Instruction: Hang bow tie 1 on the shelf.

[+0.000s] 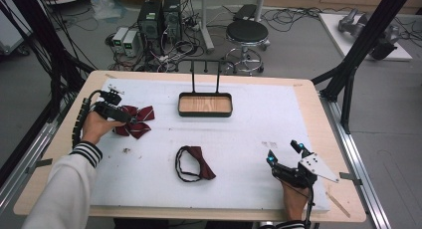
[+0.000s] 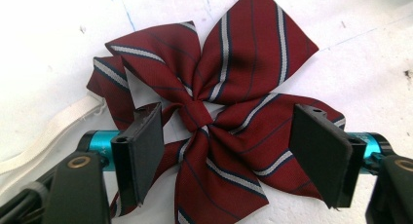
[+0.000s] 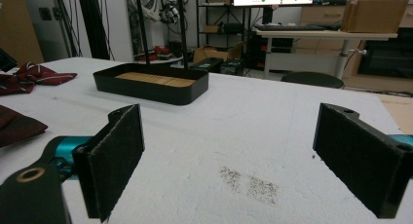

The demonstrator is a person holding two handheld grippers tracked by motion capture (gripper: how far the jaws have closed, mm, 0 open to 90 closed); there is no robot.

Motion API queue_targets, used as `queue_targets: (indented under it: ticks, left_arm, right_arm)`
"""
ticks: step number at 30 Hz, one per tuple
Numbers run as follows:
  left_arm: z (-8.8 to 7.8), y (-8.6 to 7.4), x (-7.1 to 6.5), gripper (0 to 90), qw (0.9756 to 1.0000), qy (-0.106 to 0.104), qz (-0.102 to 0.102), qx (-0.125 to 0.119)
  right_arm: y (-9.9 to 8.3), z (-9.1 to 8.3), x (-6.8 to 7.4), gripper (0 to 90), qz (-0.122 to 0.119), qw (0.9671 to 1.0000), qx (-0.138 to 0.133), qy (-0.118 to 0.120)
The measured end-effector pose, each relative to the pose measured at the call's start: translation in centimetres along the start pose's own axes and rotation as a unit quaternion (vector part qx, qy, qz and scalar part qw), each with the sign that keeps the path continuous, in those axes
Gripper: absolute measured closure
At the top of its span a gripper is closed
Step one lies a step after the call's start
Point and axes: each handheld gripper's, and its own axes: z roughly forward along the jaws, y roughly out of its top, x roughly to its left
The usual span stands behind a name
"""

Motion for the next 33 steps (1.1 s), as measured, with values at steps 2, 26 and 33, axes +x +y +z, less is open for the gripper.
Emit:
queue_targets:
  ticks: [2, 26, 33]
  left_arm:
    - [0.1, 0.0, 0.1, 30.7, 1.0, 0.0, -0.008, 0.004]
    - [2.1, 0.9, 0.7, 45.9, 0.9965, 0.021, -0.063, 0.051]
    - [2.4, 0.9, 0.7, 51.5, 0.9954, 0.026, -0.071, 0.059]
  right_arm:
    - [0.0, 0.0, 0.0, 10.5, 0.002, 1.0, 0.001, 0.0]
    - [0.0, 0.0, 0.0, 10.5, 0.001, 1.0, 0.002, -0.004]
    - [0.0, 0.0, 0.0, 10.5, 0.0, 1.0, 0.001, -0.004]
